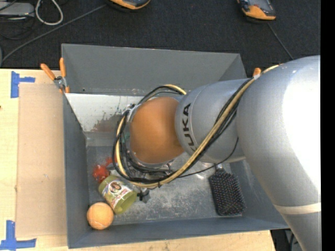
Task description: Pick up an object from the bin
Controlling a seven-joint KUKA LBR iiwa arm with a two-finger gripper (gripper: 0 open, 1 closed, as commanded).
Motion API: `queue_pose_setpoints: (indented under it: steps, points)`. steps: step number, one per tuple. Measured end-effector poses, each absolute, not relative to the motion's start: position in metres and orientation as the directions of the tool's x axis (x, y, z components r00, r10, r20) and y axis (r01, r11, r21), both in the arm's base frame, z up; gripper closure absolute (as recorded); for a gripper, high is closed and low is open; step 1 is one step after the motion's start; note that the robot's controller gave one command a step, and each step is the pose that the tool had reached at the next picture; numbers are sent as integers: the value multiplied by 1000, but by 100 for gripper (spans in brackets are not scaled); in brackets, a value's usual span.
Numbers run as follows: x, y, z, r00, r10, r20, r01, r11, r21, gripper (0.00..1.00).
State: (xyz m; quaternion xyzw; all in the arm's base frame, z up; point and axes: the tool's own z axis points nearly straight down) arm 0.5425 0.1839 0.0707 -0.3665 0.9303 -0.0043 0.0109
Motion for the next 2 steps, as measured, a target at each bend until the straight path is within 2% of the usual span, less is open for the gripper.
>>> queue_pose_setpoints:
  steps: [1, 2]
  points:
    - [547, 188, 71, -635, -773, -19, -772, 635, -19, 100]
    - [540, 189, 89, -811, -584, -21, -584, 811, -12, 100]
